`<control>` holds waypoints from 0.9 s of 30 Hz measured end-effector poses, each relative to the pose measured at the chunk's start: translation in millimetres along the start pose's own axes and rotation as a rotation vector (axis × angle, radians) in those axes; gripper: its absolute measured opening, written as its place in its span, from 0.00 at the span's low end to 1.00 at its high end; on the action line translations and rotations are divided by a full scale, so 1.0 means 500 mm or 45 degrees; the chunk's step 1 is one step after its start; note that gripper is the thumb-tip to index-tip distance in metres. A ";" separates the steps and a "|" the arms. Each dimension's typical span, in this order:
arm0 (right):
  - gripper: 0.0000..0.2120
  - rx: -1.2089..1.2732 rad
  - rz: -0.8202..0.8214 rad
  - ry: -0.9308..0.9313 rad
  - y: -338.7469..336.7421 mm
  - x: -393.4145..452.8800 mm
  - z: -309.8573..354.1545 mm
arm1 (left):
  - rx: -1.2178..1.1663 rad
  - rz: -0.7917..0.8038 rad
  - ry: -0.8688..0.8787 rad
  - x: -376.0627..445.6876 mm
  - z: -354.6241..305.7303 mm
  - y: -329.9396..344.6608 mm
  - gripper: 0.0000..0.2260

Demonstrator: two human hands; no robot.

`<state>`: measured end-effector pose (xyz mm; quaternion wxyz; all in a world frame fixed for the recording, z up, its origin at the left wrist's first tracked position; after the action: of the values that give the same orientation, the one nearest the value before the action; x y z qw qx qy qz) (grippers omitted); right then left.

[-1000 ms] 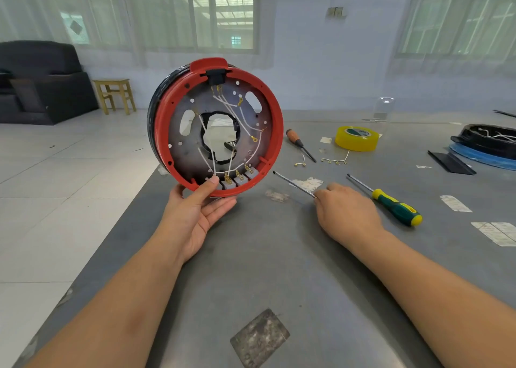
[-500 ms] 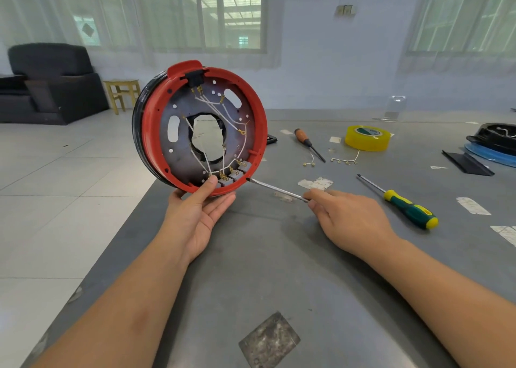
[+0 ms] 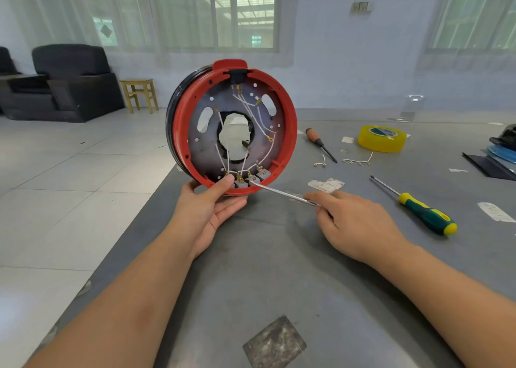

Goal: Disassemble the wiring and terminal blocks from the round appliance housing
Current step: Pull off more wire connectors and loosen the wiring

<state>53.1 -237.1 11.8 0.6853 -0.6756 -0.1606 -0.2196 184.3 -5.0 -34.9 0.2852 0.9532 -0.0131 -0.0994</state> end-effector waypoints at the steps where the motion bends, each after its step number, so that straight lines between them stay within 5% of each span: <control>1: 0.19 0.028 0.014 0.009 0.001 0.000 0.002 | 0.035 -0.009 0.013 0.001 -0.003 -0.002 0.31; 7: 0.12 0.134 0.015 0.026 0.000 0.009 -0.006 | 0.192 -0.019 0.080 0.001 -0.015 -0.009 0.32; 13: 0.18 -0.154 -0.087 -0.127 -0.025 0.011 -0.014 | 0.218 0.039 0.093 -0.001 -0.012 -0.004 0.33; 17: 0.22 -0.167 -0.065 -0.111 -0.027 0.012 -0.028 | 0.256 0.079 0.081 -0.003 -0.008 0.001 0.39; 27: 0.21 -0.140 -0.126 -0.198 -0.040 0.012 -0.024 | 0.338 0.104 0.098 -0.002 -0.004 0.004 0.36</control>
<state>47.1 -249.5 31.5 0.6210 -0.7184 -0.2339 -0.2087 183.6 -5.4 -32.2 0.1609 0.9843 -0.0538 -0.0484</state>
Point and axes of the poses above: each hand's wrist, its own x-axis towards the middle knuckle, its own y-axis out of the palm, z = x × y, the point moved 9 cm from there along x, towards the middle knuckle, and after that the axes turned 12 degrees about -z, right-handed, at the moved point
